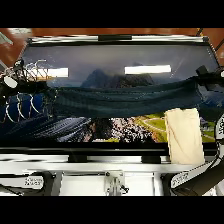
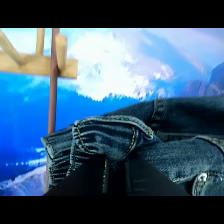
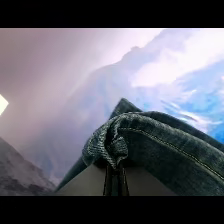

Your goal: Fold the shirts.

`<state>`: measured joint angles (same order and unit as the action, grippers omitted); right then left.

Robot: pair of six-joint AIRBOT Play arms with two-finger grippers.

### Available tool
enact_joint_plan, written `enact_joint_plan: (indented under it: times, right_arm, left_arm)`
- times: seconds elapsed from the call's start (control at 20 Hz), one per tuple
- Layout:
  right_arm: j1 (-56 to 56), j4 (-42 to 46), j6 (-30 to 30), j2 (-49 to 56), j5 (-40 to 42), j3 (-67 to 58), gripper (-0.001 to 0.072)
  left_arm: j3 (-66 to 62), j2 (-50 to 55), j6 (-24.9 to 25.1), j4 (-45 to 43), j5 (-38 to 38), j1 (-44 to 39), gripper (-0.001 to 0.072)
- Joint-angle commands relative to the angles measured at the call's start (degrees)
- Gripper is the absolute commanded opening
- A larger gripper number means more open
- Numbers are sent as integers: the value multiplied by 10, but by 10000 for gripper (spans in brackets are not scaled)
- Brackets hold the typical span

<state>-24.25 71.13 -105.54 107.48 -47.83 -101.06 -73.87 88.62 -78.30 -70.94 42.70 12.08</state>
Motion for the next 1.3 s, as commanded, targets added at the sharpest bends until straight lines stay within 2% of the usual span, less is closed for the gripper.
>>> enact_joint_plan:
  times: [0.0, 0.05, 0.1, 0.2, 0.25, 0.4, 0.55, 0.95, 1.25]
  right_arm:
    - [8, 79, -36, 6, -45, 0, 178]
    - [4, 90, -39, 4, -65, 0, 418]
    - [-1, 90, -24, 2, -81, 0, 569]
    - [-13, 101, -3, -15, -104, -1, 589]
    - [-23, 113, -2, -26, -120, -1, 675]
    - [-75, 113, 37, -43, -206, 0, 677]
    - [-116, 55, 95, -34, -262, 11, 677]
    - [-130, -92, 144, 35, -227, 30, 677]
    - [-110, -41, 146, 59, -216, 30, 677]
  left_arm:
    - [0, 9, 0, 0, 30, -1, 225]
    - [-1, 7, 0, 5, 30, -1, 422]
    - [-3, 3, 0, 7, 30, -1, 533]
    - [-16, -5, 0, 10, 43, -1, 545]
    - [-23, -11, 0, 10, 56, -3, 543]
    - [-27, -24, 23, 10, 86, -19, 540]
    - [-28, -26, 31, 11, 85, -37, 540]
    - [-28, -27, 31, 11, 86, -78, 537]
    - [-28, -39, 30, 11, 85, -78, 533]
